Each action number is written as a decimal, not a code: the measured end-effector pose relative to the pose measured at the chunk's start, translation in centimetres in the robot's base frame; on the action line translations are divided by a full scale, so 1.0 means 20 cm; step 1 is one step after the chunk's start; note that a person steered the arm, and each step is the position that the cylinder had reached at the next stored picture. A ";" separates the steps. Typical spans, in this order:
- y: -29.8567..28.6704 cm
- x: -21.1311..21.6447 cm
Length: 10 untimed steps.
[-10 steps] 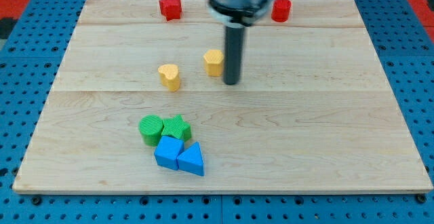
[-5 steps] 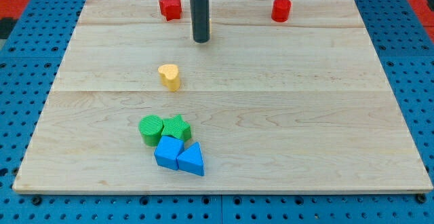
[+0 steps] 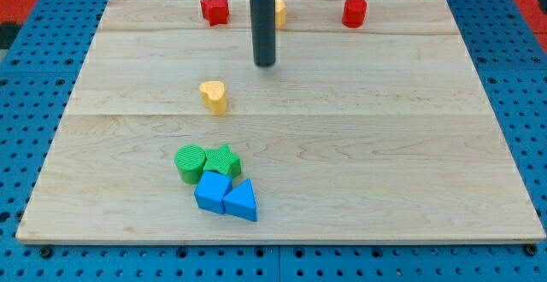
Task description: Move the yellow blocks to the top center
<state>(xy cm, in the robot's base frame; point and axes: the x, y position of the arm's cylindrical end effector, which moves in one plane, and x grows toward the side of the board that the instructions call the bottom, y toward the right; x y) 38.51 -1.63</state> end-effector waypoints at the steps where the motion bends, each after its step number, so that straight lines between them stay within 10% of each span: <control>1: 0.00 0.38; 6: -0.52 0.05; 10: 0.02 -0.24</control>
